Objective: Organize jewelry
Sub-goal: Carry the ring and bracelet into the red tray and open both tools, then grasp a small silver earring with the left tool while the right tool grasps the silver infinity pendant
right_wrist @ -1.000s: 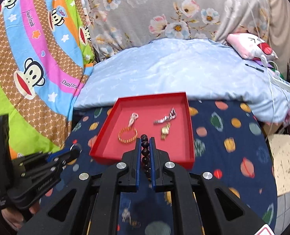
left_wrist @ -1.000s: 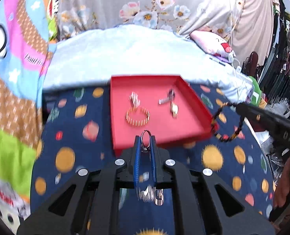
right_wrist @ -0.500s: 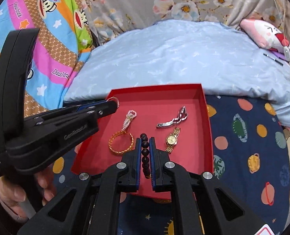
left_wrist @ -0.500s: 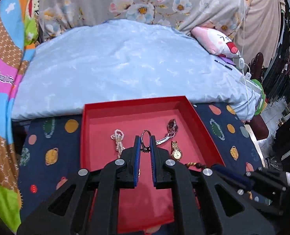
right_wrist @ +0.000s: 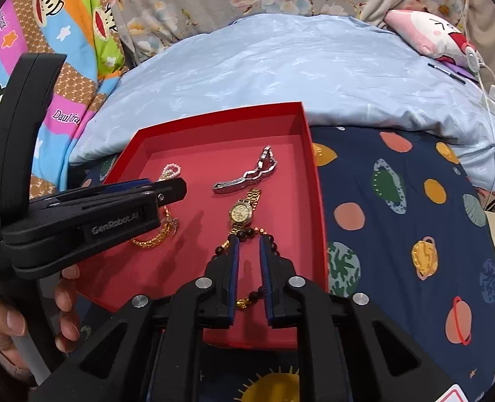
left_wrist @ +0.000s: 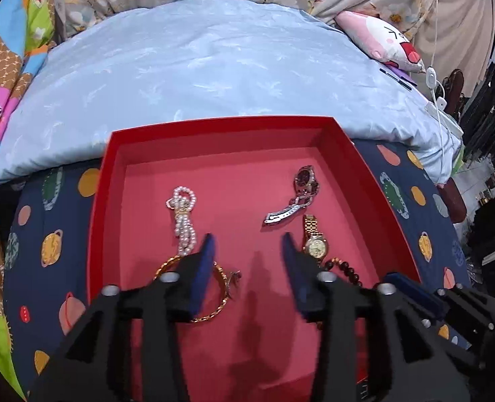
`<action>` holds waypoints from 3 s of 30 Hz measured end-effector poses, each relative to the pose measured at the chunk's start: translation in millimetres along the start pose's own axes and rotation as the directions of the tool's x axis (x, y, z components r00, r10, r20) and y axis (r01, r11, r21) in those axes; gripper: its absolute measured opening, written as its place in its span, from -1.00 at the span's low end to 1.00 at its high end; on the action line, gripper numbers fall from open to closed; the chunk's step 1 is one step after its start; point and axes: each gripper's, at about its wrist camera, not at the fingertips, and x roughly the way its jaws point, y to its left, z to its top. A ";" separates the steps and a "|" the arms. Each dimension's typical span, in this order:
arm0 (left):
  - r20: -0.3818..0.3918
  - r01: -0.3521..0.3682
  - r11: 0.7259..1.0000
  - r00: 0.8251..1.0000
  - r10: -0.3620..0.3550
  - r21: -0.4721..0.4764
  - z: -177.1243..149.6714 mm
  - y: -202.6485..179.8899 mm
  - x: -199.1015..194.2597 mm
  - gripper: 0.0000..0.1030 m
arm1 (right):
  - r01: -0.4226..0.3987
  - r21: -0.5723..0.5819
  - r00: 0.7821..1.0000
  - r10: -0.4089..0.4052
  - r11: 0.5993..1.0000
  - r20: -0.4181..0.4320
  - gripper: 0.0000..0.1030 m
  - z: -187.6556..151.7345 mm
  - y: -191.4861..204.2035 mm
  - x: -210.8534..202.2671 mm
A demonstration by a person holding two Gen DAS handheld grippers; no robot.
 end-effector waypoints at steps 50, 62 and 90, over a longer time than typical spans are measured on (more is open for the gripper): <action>-0.020 -0.233 0.966 0.973 0.232 -0.110 -231.0 49.1 -134.8 0.37 | -0.084 -0.102 0.992 0.073 0.991 -0.107 -0.27 -166.7 74.2 -69.9; -0.029 -0.168 0.978 0.986 0.166 -0.123 -226.9 48.8 -129.2 0.37 | -0.022 -0.211 0.995 0.001 0.977 -0.096 -0.45 -172.0 87.9 -60.9; -0.005 -0.067 0.996 0.998 0.066 -0.053 -193.3 18.8 -85.5 -0.81 | -0.073 -0.046 0.989 0.066 0.996 -0.133 -0.92 -169.0 55.9 -64.9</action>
